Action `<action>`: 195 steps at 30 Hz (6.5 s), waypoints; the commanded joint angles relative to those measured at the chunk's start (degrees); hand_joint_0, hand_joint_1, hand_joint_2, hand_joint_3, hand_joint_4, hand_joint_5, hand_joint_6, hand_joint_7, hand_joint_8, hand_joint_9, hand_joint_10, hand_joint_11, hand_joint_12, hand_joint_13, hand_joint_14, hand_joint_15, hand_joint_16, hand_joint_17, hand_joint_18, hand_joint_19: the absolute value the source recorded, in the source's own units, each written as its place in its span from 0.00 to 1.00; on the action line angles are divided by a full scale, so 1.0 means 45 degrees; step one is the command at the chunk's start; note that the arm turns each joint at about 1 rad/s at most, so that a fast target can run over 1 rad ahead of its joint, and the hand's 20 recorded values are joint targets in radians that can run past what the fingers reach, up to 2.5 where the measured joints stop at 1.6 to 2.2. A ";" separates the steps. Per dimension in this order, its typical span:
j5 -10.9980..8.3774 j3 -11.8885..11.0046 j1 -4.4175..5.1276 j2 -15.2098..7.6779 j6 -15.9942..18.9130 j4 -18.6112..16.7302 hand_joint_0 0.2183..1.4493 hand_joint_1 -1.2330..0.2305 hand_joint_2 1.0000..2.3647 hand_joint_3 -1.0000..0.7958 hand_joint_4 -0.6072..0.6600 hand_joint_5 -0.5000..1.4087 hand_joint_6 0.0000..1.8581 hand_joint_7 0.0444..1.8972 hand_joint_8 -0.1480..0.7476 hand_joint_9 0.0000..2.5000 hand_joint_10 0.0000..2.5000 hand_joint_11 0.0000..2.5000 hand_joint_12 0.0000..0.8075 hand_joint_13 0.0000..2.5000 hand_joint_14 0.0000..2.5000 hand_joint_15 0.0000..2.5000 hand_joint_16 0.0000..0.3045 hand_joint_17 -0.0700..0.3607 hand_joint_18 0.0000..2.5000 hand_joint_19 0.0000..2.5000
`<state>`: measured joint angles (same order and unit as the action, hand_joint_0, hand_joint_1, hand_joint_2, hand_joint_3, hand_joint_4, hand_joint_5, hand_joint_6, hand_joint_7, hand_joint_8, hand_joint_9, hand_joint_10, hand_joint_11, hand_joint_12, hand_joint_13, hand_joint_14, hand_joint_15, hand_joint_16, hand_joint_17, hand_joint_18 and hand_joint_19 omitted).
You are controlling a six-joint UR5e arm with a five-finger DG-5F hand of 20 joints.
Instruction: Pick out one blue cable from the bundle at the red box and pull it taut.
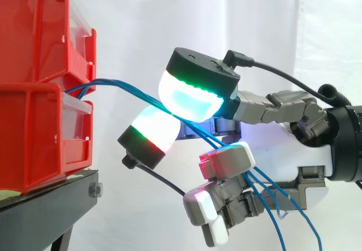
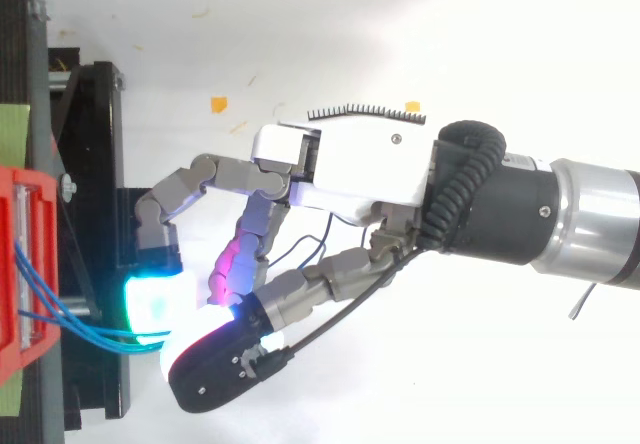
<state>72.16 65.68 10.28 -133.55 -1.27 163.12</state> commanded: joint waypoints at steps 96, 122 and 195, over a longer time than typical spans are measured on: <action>0.0723 0.0053 -0.0234 0.0243 0.0359 0.1309 0.31 0.30 0.00 0.32 0.42 0.23 0.49 0.53 0.49 0.59 0.02 0.37 0.44 0.46 0.01 0.28 0.16 0.41 0.38 0.29; 0.0625 0.0033 -0.0078 0.0224 0.0359 0.1289 0.36 0.22 0.01 0.54 0.42 0.22 0.50 0.56 0.55 0.58 0.01 0.37 0.49 0.47 0.01 0.29 0.17 0.44 0.40 0.27; 0.0547 -0.0162 0.0039 0.0224 0.0359 0.1348 0.23 0.57 0.00 0.28 0.47 0.23 0.45 0.49 0.52 0.56 0.01 0.33 0.47 0.44 0.01 0.27 0.17 0.44 0.33 0.29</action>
<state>74.62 64.92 10.46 -132.54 0.35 169.14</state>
